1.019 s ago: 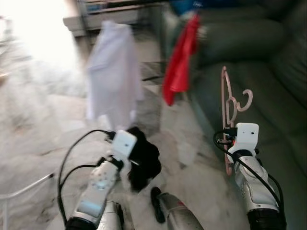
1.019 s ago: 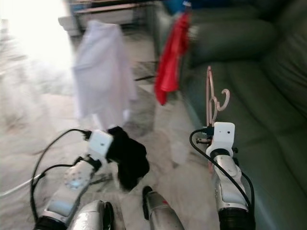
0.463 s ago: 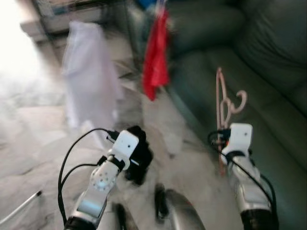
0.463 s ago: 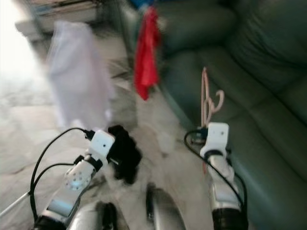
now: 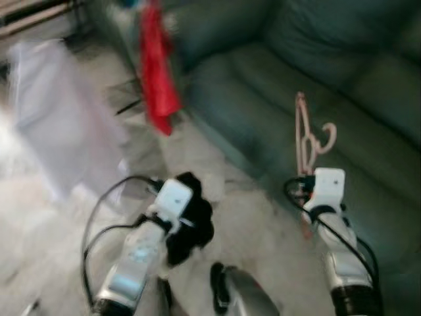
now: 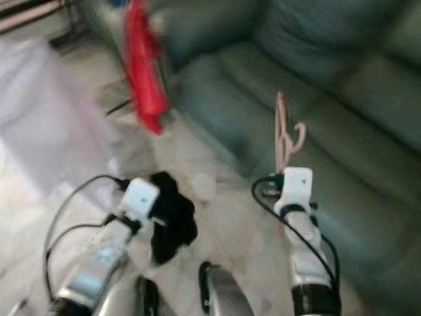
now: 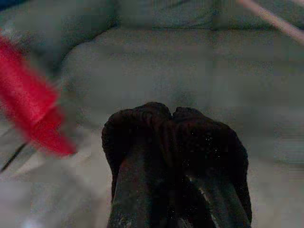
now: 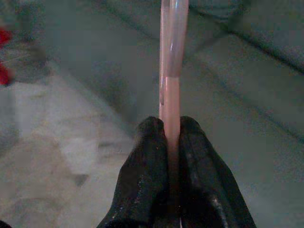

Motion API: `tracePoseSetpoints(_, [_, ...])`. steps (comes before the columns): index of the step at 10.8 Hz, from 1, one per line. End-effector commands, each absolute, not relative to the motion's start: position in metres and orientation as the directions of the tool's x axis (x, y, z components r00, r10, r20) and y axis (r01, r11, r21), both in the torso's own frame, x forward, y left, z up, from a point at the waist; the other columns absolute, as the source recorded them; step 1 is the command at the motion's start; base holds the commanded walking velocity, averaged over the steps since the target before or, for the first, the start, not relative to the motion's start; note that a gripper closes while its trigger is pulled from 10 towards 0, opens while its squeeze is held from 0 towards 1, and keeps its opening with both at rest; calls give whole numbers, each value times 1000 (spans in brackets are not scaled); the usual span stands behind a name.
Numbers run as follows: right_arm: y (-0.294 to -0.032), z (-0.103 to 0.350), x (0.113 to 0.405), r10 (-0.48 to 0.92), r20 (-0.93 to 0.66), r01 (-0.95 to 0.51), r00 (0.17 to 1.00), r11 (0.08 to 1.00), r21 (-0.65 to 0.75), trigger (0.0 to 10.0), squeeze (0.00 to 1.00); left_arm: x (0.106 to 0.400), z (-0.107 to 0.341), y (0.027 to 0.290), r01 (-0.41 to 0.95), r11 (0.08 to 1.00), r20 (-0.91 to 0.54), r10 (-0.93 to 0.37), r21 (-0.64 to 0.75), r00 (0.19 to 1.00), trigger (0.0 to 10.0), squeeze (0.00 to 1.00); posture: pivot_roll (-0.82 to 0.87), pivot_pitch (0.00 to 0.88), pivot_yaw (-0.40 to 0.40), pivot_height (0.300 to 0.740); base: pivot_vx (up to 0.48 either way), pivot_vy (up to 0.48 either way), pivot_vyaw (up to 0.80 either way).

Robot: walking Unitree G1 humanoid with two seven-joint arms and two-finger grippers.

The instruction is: Hang hanger

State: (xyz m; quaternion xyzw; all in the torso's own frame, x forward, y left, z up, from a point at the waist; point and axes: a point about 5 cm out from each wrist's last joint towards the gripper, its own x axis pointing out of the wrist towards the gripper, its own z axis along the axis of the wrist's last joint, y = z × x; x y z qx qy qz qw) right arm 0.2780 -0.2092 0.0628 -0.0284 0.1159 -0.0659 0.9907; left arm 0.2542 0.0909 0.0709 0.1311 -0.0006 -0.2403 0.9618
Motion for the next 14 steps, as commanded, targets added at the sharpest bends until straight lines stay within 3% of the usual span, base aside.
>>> tracePoseSetpoints(1, [-213,62,274,-152,-217,142,964,988,-62,10000,0,255,75,92,442,856,-30,-451,269,892,10000,0,-1,191,-47,740,0,0,0])
tracePoseSetpoints(4, [-210,63,274,-124,-208,115,970,992,-53,10000,0,267,87,104,343,902,31,-364,263,931,10000,0,2,189,-50,740,0,0,0])
tracePoseSetpoints(10, [-210,63,276,-118,-206,106,971,992,-65,10000,0,267,82,108,322,918,8,-332,233,943,10000,0,2,186,-54,740,0,-297,0])
tracePoseSetpoints(14, [-211,61,274,-120,-217,107,969,992,-71,10000,0,266,80,106,325,922,8,-334,208,942,10000,0,-1,187,-52,740,0,0,0])
